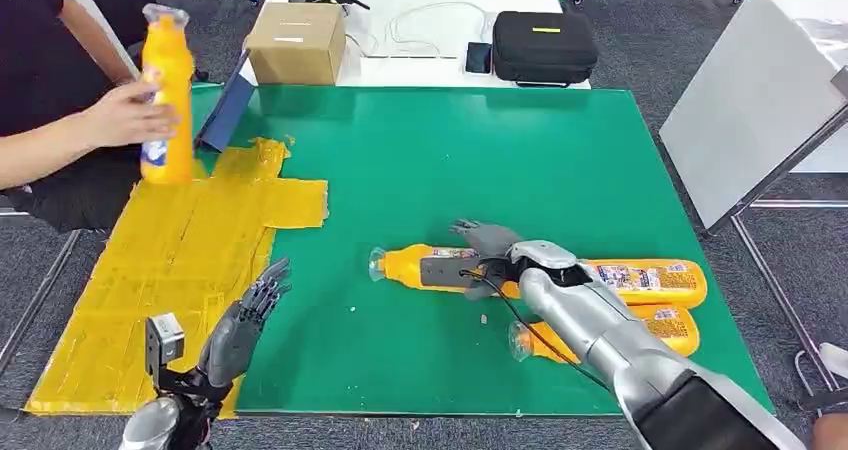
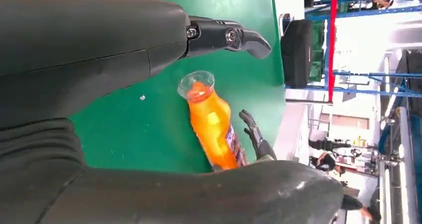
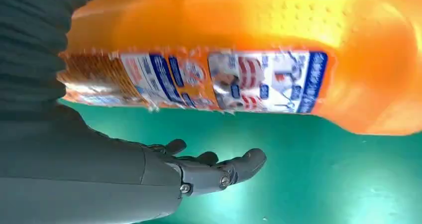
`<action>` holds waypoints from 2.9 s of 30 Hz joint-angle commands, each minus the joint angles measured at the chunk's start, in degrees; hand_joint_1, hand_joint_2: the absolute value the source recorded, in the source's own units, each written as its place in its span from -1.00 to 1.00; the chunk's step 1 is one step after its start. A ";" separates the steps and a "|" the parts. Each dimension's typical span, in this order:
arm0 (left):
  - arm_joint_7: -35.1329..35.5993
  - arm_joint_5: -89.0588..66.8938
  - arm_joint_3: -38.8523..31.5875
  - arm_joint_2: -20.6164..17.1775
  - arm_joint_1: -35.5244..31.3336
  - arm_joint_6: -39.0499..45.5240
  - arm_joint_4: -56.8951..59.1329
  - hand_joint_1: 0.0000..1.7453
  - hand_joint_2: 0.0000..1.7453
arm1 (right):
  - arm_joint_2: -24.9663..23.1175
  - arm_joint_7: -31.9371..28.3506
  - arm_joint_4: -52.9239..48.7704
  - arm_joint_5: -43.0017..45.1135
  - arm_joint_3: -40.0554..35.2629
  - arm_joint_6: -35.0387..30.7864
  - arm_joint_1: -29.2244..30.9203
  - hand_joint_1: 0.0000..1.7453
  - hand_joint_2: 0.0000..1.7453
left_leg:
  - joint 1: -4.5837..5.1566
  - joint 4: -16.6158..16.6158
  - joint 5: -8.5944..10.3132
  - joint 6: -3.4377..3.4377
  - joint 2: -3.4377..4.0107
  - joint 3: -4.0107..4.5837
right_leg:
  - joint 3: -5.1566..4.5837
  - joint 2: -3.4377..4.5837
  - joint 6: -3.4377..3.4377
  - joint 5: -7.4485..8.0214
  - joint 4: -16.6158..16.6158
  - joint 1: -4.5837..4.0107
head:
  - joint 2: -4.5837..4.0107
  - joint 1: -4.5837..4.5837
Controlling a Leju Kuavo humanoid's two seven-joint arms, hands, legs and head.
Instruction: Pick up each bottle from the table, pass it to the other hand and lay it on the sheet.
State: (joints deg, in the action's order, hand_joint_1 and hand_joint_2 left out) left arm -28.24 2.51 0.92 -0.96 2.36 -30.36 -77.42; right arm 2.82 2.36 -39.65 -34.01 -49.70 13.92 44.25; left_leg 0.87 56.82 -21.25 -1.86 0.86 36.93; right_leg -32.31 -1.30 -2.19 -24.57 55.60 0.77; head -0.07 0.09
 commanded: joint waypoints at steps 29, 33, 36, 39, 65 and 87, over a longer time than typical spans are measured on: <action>2.44 1.85 -3.00 1.09 -0.99 -0.91 1.49 -1.00 -1.00 | 5.18 2.25 -1.81 3.18 -11.47 3.86 -1.86 1.00 1.00 | -0.06 -0.03 -0.05 0.11 -0.14 -0.19 | -0.36 0.01 0.06 -0.05 -0.09 -0.03 | 0.00 0.00; 4.38 5.42 -3.52 2.12 -0.28 -1.90 0.46 -1.00 -1.00 | 3.39 2.47 -3.10 9.42 -3.72 -0.57 -4.68 1.00 1.00 | -0.09 -0.01 -0.08 0.14 -0.14 -0.20 | -0.34 0.05 0.08 -0.06 -0.09 -0.06 | 0.00 0.00; 4.65 8.11 -3.63 3.66 0.41 -1.45 -1.30 -1.00 -1.00 | 2.88 1.62 -5.62 12.36 0.98 -4.53 -7.26 1.00 1.00 | -0.10 0.02 -0.10 0.15 -0.13 -0.16 | -0.35 0.06 0.08 -0.07 -0.06 -0.07 | 0.00 0.00; 5.84 13.83 -3.30 7.91 2.62 0.71 -6.48 -1.00 -1.00 | 1.79 -2.44 -14.79 16.69 10.43 -12.12 -14.98 1.00 1.00 | -0.13 0.02 -0.12 0.12 -0.17 -0.19 | 0.29 0.01 0.01 -0.06 -0.11 -0.10 | 0.00 -0.02; 7.30 15.73 10.20 11.31 6.62 20.88 -19.93 -1.00 1.00 | -7.59 -5.83 -35.79 5.28 6.60 -17.19 -32.52 1.00 1.00 | -0.08 0.05 -0.11 0.12 -0.03 0.28 | -0.41 0.13 0.01 -0.03 -0.01 -0.06 | 0.00 -0.02; 6.59 17.55 10.33 10.80 7.15 19.35 -19.46 -1.00 1.00 | -6.48 -6.54 -40.95 3.73 0.06 -17.43 -32.94 1.00 1.00 | -0.04 -0.01 -0.10 0.11 -0.08 0.26 | -0.70 0.09 0.01 -0.07 -0.05 -0.03 | 0.00 0.00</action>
State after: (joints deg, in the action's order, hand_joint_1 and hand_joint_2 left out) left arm -21.79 19.87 11.19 10.99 10.08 -11.02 -98.36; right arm -5.31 -3.93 -79.60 -30.49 -46.23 -3.48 10.06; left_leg 0.87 56.80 -21.29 -1.87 0.83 37.31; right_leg -33.16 -1.26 -2.24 -24.59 55.57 0.76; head -0.07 0.09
